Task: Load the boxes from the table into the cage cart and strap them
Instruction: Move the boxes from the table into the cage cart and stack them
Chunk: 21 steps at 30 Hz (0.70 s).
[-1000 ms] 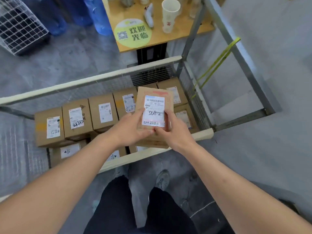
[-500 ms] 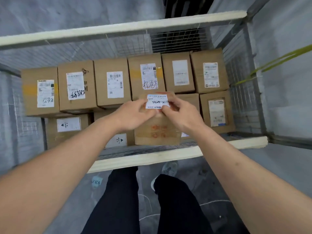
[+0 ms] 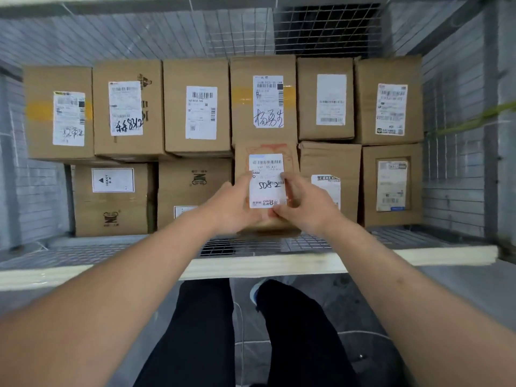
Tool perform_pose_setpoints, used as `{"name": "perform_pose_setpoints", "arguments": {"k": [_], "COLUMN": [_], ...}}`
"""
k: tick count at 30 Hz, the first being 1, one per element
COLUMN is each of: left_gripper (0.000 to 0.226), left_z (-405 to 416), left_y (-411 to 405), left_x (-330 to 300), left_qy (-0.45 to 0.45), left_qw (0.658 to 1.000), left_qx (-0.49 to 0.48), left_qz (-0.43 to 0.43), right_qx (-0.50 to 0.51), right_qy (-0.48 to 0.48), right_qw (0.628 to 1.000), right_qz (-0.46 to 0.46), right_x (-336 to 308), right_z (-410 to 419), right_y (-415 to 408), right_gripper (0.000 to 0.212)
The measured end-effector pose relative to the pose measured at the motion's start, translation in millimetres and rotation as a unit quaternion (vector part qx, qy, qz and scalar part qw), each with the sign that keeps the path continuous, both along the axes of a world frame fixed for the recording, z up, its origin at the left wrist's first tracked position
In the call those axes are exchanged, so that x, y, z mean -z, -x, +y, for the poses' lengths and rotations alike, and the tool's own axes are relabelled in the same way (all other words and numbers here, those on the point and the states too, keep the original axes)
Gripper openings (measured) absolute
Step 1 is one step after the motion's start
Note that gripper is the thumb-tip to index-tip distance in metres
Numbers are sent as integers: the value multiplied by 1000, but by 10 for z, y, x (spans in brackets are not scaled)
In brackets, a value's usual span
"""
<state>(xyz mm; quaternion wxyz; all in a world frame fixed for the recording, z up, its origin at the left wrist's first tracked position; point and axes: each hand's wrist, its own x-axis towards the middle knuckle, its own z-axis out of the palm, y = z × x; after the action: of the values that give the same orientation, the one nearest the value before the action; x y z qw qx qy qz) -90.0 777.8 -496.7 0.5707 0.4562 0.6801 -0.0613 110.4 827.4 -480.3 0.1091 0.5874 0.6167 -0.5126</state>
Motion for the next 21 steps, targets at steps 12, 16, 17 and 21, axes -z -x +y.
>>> {"name": "perform_pose_setpoints", "arguments": {"k": [12,16,17,21], "left_gripper": [76,98,105,109], "left_z": [-108,-63,-64,-31], "left_y": [-305,-253,-258,-312], "left_x": [707,757,763,813], "left_qy": [-41,-44,-37,-113], "left_qw": [993,995,994,975], "left_qx": [-6,6,19,112], "left_qz": [107,90,97,158], "right_qx": [-91,-126,-138,-157], "right_qy": [-9,10,15,35], "right_qw": [992,987,985,981], "right_qz": [-84,-96,-102,-112], "right_x": [658,794,827,927], "right_z": [11,20,15,-16], "right_y": [56,102,121,158], "right_gripper": [93,95,97,101]}}
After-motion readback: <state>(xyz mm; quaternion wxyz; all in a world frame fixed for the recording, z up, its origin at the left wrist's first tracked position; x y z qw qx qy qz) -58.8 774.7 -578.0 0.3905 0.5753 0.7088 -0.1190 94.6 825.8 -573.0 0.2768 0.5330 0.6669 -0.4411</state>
